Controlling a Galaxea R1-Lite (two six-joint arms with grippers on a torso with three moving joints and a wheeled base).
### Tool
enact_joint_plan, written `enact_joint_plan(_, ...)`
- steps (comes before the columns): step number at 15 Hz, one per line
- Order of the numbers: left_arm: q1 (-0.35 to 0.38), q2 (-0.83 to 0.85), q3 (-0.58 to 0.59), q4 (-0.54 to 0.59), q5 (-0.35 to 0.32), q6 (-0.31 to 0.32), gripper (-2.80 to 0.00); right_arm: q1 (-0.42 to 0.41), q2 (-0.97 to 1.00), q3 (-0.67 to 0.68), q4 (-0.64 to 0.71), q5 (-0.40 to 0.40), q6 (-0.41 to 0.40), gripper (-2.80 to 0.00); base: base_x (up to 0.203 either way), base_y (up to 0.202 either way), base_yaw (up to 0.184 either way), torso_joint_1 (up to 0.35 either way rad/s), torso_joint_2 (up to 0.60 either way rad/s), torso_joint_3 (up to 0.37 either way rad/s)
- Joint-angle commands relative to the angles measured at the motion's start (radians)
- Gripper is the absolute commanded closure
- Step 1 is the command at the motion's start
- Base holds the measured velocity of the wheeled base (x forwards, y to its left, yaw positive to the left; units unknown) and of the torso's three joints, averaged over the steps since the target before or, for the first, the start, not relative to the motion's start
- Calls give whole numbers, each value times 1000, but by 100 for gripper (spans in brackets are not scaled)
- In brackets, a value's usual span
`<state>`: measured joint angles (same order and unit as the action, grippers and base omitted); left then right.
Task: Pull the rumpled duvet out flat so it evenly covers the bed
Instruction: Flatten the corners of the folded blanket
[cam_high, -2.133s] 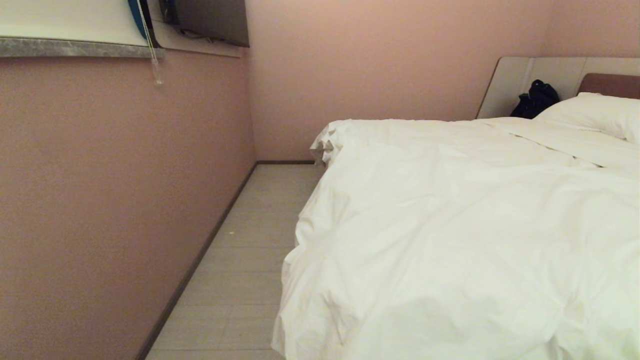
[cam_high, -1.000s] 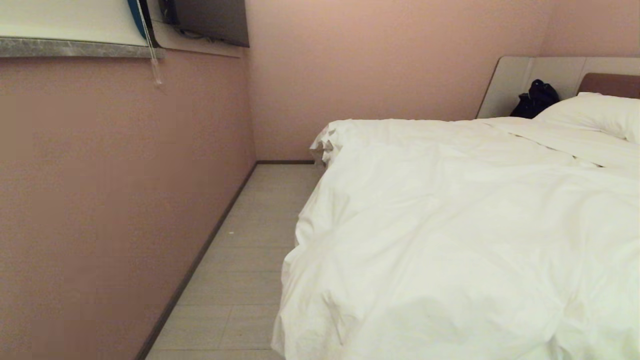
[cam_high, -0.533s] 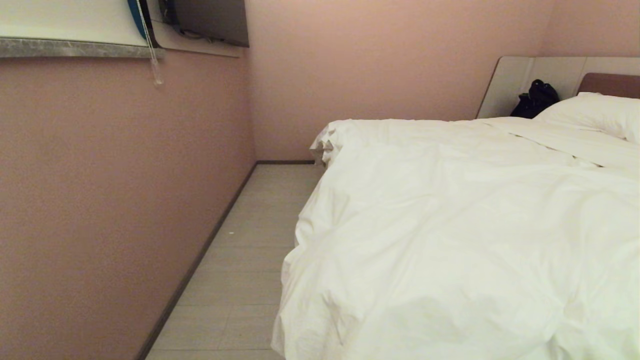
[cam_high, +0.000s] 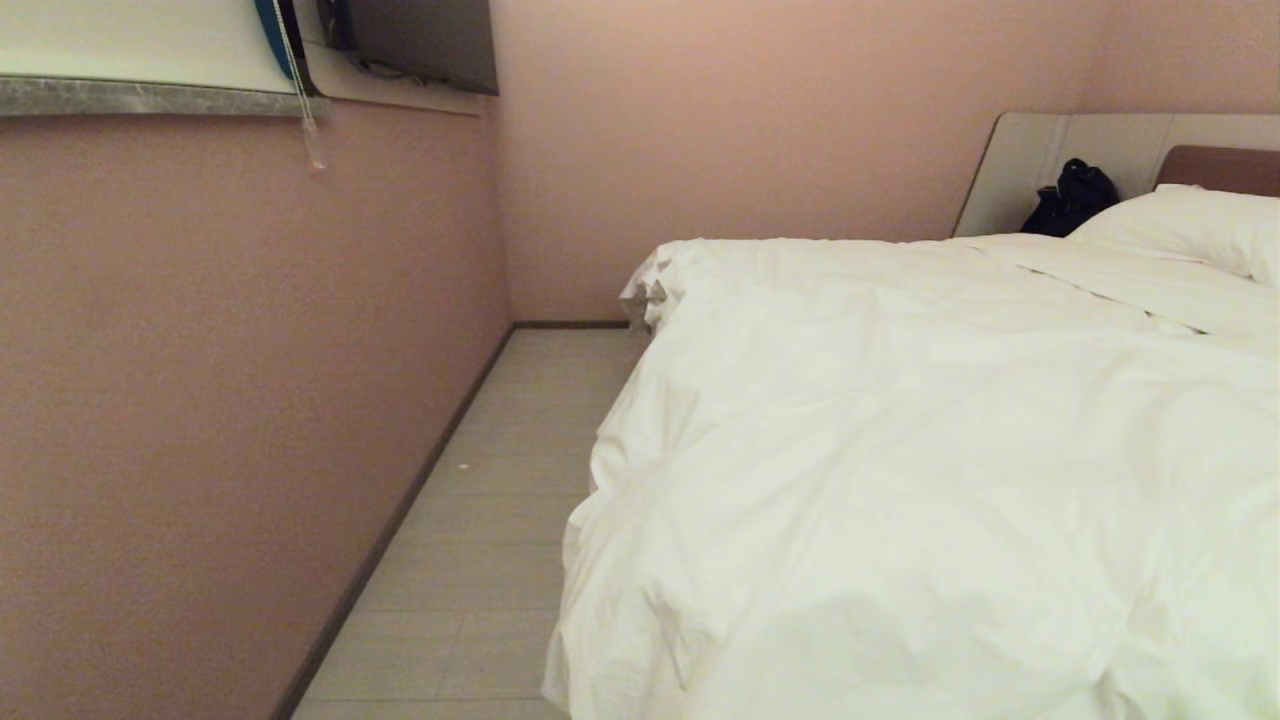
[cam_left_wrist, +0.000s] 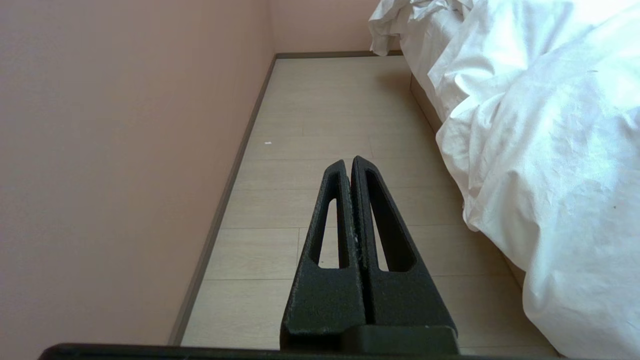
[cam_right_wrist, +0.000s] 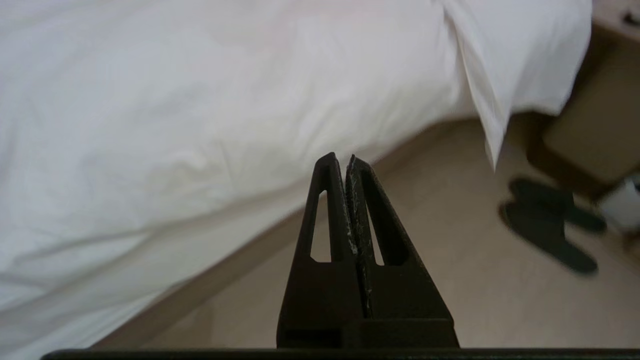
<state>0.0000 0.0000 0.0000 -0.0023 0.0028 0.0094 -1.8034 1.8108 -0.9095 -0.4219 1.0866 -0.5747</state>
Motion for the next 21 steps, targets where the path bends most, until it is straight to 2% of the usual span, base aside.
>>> enact_joint_plan(1, 0, 0, 0, 0, 0, 0, 0, -6, 15, -76, 208, 159, 2, 0, 0, 0, 0, 0, 0, 0)
enact_joint_plan(2, 0, 2, 0, -1, 0, 0, 0, -4, 14, -140, 296, 165, 15, 0, 0, 0, 0, 0, 0, 0)
enact_joint_plan(7, 0, 0, 0, -1, 0, -2, 0, 57, 15, -529, 902, 174, 120, 0, 0, 0, 0, 0, 0, 0)
enact_joint_plan(8, 0, 0, 0, 1, -1, -2, 0, 85, 10, -545, 935, 172, 127, 0, 0, 0, 0, 0, 0, 0)
enact_joint_plan(14, 0, 0, 0, 1, -1, -3, 0, 172, -42, -593, 937, 171, 155, 0, 0, 0, 0, 0, 0, 0)
enact_joint_plan(19, 0, 0, 0, 4, -1, -6, 0, 221, -34, -804, 931, 175, 277, 0, 0, 0, 0, 0, 0, 0)
enact_joint_plan(21, 0, 0, 0, 4, -1, -6, 0, 237, -32, -833, 857, 176, 287, 0, 0, 0, 0, 0, 0, 0)
